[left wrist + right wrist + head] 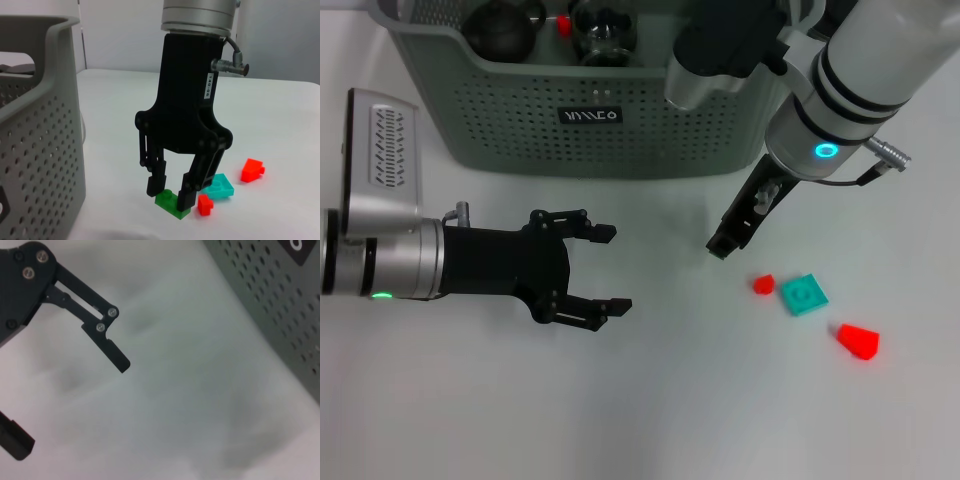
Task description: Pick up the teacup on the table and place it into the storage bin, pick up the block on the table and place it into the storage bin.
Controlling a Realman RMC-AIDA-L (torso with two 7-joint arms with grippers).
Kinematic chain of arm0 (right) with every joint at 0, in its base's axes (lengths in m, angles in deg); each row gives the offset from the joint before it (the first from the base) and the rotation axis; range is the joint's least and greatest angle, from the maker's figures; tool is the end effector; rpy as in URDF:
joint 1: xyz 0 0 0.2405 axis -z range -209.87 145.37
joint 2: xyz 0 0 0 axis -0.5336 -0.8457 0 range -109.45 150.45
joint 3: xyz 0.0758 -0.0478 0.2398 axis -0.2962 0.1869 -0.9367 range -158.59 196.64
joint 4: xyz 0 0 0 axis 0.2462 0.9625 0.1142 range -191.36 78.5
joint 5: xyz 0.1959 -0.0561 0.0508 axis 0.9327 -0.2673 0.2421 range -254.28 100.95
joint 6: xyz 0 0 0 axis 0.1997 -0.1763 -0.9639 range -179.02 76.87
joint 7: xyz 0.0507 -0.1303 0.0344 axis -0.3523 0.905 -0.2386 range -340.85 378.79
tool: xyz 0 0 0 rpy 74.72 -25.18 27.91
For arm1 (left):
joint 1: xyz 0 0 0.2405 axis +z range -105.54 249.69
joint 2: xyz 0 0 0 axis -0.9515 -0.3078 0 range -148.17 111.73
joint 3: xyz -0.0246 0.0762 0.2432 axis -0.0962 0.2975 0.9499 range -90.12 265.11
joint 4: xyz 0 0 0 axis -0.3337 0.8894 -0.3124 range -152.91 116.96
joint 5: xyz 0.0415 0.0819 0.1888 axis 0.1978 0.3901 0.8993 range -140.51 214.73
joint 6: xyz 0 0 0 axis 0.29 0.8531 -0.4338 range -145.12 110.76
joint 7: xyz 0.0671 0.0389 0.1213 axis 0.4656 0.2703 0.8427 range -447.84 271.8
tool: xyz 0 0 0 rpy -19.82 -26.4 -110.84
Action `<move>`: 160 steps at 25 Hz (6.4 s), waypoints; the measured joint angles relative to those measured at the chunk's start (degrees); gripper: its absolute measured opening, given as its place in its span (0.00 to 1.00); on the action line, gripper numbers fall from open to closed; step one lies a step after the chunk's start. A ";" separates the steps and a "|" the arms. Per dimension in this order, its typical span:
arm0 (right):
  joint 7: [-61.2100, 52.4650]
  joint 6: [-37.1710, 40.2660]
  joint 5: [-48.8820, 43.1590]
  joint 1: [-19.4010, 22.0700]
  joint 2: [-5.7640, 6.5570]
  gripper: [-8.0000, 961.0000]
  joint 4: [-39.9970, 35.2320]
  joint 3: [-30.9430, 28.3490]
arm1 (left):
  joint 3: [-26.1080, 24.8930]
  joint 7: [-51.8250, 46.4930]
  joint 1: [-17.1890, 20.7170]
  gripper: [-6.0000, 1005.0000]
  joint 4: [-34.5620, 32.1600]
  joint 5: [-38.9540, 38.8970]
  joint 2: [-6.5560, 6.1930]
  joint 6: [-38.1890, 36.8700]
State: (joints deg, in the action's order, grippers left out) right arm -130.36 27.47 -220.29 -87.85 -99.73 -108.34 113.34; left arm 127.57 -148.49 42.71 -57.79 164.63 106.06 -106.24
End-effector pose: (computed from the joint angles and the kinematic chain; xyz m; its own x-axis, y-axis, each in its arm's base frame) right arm 0.1226 0.3756 -0.0873 0.7729 -0.4801 0.4149 -0.3729 -0.8727 -0.3151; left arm -0.2674 0.3015 -0.0445 0.9467 0.0939 0.3081 0.1490 -0.9757 -0.1604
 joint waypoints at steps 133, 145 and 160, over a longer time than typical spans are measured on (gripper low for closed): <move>22.23 5.23 -6.74 6.05 -0.64 0.87 -2.91 6.05 | -0.96 -8.97 0.00 0.88 1.49 -1.14 0.08 6.25; 21.47 6.07 -6.48 6.20 -0.38 0.65 -2.74 6.43 | -0.96 -9.49 0.00 0.89 1.49 -0.79 0.09 6.27; 17.16 21.89 2.52 3.80 -0.09 0.46 -21.79 -14.36 | -0.88 -9.14 0.05 0.89 1.04 -0.61 -0.01 5.91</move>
State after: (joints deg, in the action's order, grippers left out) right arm -113.20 49.36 -217.77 -84.05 -99.82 -130.14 98.98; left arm 126.69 -157.62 42.77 -56.75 164.03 106.05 -100.33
